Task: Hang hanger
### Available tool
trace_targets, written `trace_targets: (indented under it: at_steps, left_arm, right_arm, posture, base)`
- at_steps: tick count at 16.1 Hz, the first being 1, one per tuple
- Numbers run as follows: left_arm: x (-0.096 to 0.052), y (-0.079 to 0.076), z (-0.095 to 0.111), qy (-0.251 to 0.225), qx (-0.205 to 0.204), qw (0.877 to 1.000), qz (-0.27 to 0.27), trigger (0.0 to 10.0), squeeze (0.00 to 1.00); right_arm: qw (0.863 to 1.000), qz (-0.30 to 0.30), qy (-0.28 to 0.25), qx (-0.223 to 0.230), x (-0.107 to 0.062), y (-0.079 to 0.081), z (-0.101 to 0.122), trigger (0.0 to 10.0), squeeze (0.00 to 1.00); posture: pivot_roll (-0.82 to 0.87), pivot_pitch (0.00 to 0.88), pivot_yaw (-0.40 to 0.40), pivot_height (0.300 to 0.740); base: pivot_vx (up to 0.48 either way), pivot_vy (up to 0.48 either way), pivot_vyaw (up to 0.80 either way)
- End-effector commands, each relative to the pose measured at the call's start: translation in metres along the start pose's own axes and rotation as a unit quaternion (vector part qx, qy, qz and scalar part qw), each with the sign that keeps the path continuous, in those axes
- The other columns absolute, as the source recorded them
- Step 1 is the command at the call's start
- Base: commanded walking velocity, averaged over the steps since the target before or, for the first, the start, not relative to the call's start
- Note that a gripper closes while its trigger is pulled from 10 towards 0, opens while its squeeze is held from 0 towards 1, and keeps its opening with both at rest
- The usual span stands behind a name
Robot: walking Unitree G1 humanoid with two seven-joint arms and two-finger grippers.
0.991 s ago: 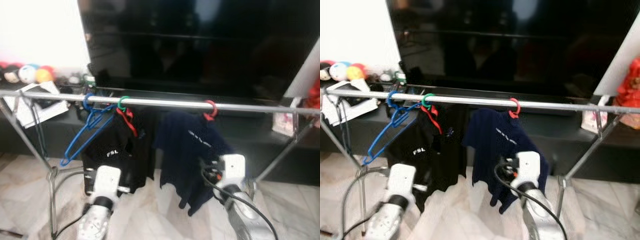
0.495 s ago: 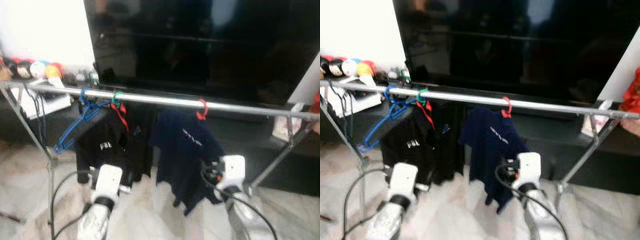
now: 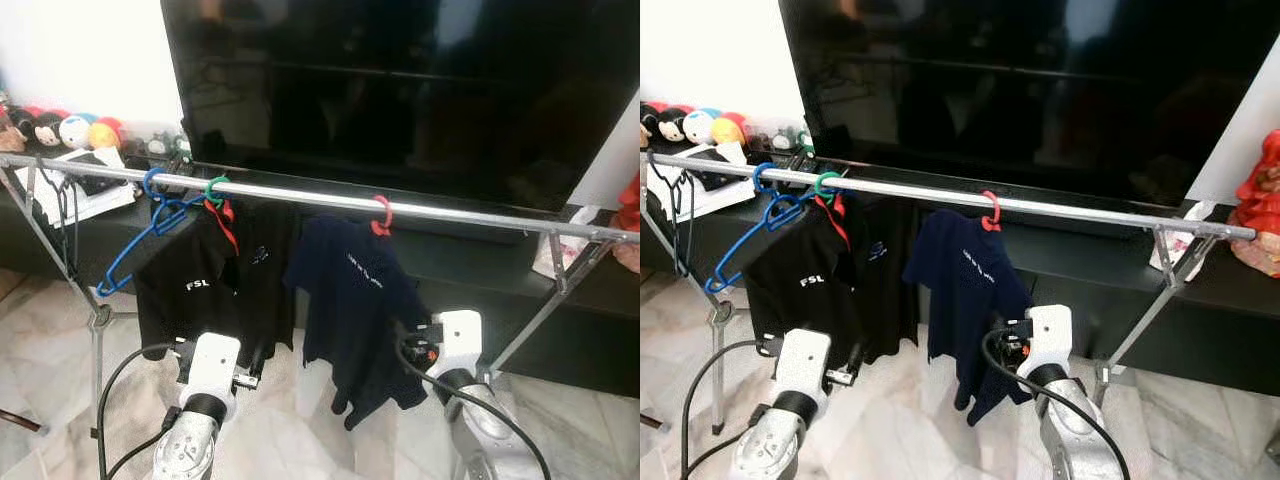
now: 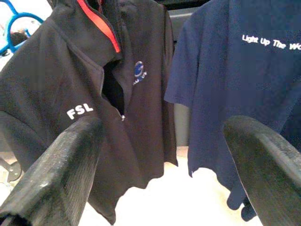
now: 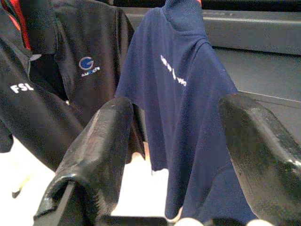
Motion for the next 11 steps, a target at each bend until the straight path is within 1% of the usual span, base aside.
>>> trace_targets:
  at_steps: [1, 2, 5, 7, 11]
  left_arm:
    - [0.002, -0.002, 0.002, -0.003, 0.008, 1.000, -0.004, 10.0, 0.00]
    - [0.003, -0.002, 0.004, -0.007, 0.016, 1.000, -0.005, 10.0, 0.00]
    - [0.004, -0.002, 0.004, -0.007, 0.014, 1.000, -0.004, 10.0, 0.00]
    - [0.004, 0.000, 0.005, -0.008, 0.015, 1.000, -0.003, 10.0, 0.00]
    - [0.004, 0.000, 0.005, -0.010, 0.016, 1.000, -0.005, 10.0, 0.00]
  right_arm:
    - [1.000, -0.001, -0.004, -0.004, 0.003, 0.000, 0.004, 10.0, 0.00]
    - [1.000, -0.001, -0.005, -0.004, 0.004, 0.000, 0.005, 10.0, 0.00]
    - [1.000, -0.003, -0.007, -0.004, 0.005, -0.002, 0.006, 10.0, 0.00]
    - [1.000, -0.011, -0.009, -0.008, 0.006, -0.008, 0.008, 10.0, 0.00]
    - [0.999, -0.033, -0.010, -0.018, 0.004, -0.025, 0.010, 10.0, 0.00]
  posture:
    - [0.04, 0.000, -0.061, 0.716]
    - [0.04, 0.000, -0.061, 0.716]
    - [0.05, 0.000, -0.059, 0.716]
    - [0.05, 0.000, -0.056, 0.716]
    - [0.04, 0.000, -0.051, 0.716]
  base:
    - [0.000, 0.000, 0.00]
    - [0.000, -0.255, 0.00]
    - [0.000, -0.410, 0.00]
    - [0.000, -0.422, 0.00]
    - [0.000, -0.422, 0.00]
Point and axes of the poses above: a point about 5 cm out from each wrist's last joint towards the gripper, its own x axis pointing out of the wrist towards the gripper, its own z axis along the axis of the wrist's last joint, y = z × x, the point moved 4 cm from there along x, pointing out of the wrist towards the gripper, and after that the axes turned 7 degrees about x, right-handed, at the moved point
